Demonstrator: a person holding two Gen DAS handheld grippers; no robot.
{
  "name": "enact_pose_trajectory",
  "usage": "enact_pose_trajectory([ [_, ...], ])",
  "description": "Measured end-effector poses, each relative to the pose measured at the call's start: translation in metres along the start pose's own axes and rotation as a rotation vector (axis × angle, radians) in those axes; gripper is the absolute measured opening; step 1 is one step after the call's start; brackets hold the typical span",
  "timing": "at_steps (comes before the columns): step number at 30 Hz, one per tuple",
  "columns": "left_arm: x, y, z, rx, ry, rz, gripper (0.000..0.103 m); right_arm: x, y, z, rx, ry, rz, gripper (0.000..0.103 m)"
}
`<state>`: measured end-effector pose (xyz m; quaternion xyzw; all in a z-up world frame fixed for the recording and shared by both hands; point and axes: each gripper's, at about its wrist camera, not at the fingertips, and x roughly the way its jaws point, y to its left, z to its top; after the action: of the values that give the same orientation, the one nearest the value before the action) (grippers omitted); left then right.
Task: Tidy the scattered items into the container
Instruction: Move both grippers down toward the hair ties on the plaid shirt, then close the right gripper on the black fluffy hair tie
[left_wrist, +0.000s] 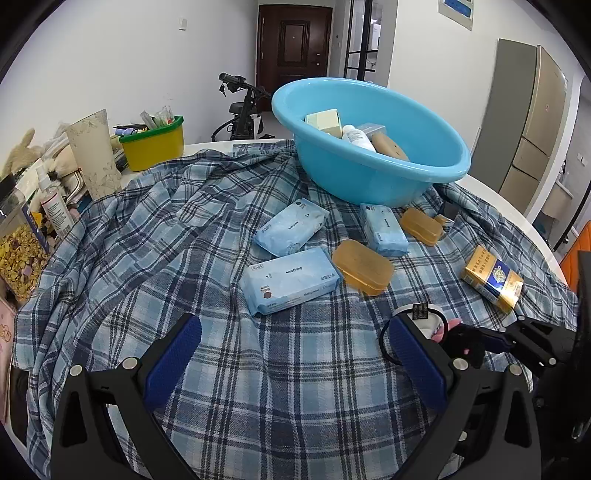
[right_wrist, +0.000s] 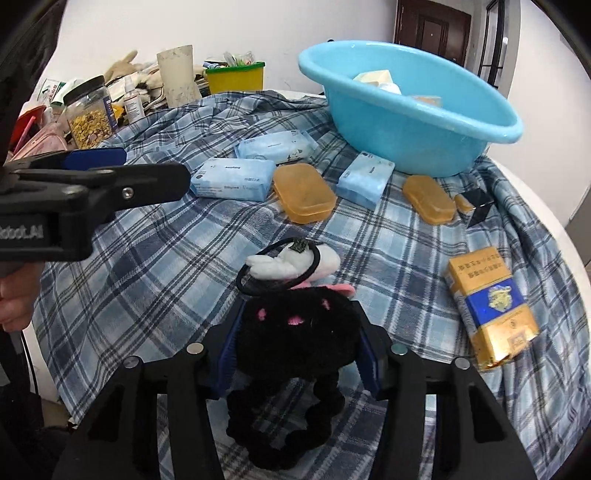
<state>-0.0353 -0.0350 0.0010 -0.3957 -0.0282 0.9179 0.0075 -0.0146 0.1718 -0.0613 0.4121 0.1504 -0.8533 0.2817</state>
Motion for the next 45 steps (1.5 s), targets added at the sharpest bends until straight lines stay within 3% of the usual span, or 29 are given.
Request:
enact_pose_trajectory([
  [10,-0.001,-0.022,0.001,0.055,0.002,-0.027,0.103,-0.019,-0.031,-0.018,0.083,-0.004,-0.043,0.052],
  [23,0.024,-0.078,0.005,0.17,0.061,-0.184,0.103,-0.042,-0.077,-0.036,0.209,-0.036,-0.09,0.052],
  [31,0.049,-0.105,0.0,0.242,0.112,-0.215,0.103,-0.05,-0.091,-0.041,0.271,-0.06,-0.087,0.052],
  [33,0.054,-0.108,0.0,0.251,0.121,-0.216,0.098,-0.052,-0.094,-0.043,0.284,-0.07,-0.084,0.052],
  [36,0.062,-0.113,-0.002,0.269,0.149,-0.223,0.075,-0.055,-0.097,-0.044,0.292,-0.08,-0.082,0.052],
  [38,0.067,-0.116,-0.005,0.288,0.171,-0.213,0.048,-0.057,-0.1,-0.044,0.296,-0.083,-0.084,0.052],
  [41,0.068,-0.117,-0.008,0.299,0.174,-0.21,0.039,-0.058,-0.103,-0.045,0.305,-0.086,-0.09,0.052],
  [45,0.059,-0.112,-0.005,0.277,0.16,-0.237,0.038,-0.061,-0.106,-0.047,0.315,-0.089,-0.096,0.052],
])
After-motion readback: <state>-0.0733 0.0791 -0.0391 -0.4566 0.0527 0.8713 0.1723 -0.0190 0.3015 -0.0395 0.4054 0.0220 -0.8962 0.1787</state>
